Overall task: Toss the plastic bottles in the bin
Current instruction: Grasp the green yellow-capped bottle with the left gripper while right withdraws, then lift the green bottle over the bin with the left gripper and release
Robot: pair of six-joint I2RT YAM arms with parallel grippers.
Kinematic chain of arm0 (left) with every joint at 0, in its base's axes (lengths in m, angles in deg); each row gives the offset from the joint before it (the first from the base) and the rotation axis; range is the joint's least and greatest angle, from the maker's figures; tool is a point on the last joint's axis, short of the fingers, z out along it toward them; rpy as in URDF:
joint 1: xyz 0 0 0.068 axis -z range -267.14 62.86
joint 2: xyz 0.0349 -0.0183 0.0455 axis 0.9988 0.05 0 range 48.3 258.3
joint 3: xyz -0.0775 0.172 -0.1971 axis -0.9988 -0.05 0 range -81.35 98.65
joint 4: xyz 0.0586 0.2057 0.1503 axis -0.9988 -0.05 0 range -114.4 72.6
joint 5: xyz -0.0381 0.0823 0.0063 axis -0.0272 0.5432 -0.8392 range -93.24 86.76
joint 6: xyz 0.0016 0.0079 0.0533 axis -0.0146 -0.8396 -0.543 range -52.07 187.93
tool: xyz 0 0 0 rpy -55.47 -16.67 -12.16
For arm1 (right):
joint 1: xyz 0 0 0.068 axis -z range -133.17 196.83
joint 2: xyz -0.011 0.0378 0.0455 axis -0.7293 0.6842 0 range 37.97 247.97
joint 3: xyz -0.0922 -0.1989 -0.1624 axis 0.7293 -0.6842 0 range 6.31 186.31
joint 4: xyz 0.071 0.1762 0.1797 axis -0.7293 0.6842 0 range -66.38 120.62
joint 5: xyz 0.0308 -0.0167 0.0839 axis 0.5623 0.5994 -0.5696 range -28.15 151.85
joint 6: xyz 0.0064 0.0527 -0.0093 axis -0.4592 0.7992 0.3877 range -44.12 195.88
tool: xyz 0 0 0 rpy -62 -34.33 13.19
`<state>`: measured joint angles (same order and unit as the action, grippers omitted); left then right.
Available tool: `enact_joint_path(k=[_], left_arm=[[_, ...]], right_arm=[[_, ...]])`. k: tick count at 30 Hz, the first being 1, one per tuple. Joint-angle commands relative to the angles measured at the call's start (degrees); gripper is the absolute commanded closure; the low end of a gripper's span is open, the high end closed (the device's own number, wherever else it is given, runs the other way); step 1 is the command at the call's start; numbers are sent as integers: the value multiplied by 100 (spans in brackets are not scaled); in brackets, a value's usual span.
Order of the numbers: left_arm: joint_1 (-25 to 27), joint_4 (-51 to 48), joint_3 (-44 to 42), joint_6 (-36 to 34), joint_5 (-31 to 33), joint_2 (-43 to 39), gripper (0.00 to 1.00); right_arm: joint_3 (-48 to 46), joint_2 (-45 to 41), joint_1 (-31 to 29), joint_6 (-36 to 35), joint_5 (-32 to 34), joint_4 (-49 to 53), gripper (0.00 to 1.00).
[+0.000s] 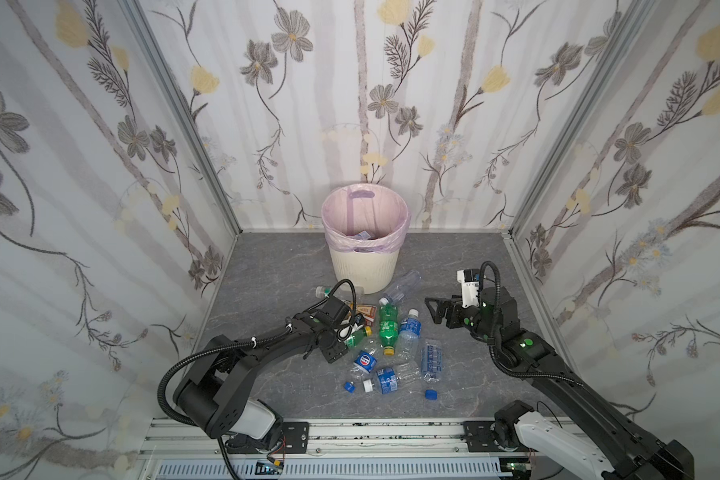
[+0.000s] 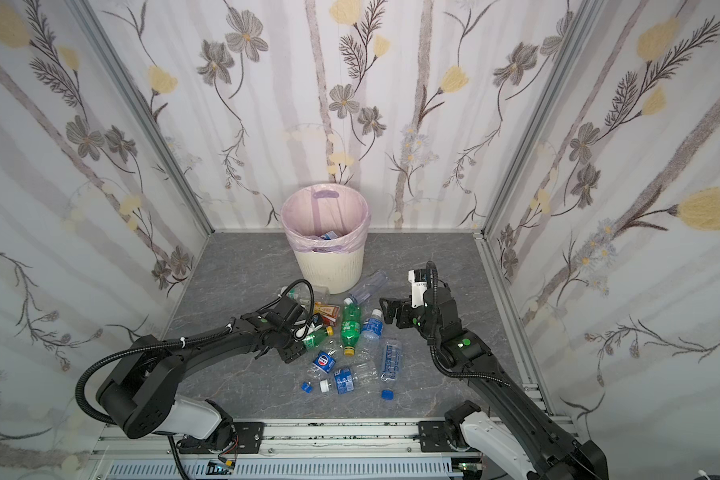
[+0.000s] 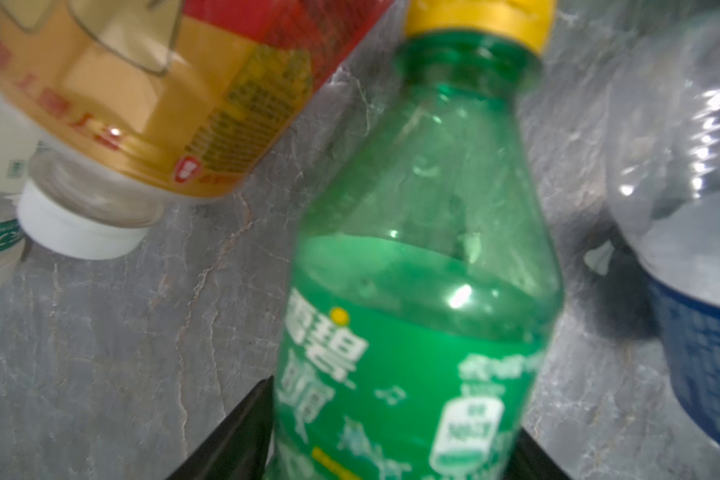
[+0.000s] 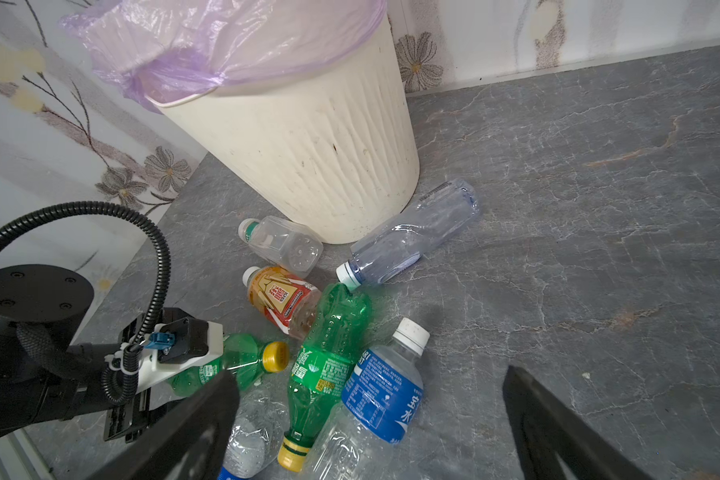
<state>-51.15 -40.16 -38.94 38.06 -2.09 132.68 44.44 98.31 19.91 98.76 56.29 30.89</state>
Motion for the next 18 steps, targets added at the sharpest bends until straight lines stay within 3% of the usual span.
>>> enact_joint_path(k=[1,6,11,18], left_arm=[[37,70,59,15,151,-46,44],[32,62,-137,26,184,-882,45],[39,10,-420,10,230,-2302,43],[29,26,-36,924,372,-4095,41]], right_arm=[[-15,-32,29,-21,31,-156,0],[-32,-14,64,-46,-6,-127,0],[20,58,109,-72,-50,-130,0],[201,269,133,-74,-143,-95,0]])
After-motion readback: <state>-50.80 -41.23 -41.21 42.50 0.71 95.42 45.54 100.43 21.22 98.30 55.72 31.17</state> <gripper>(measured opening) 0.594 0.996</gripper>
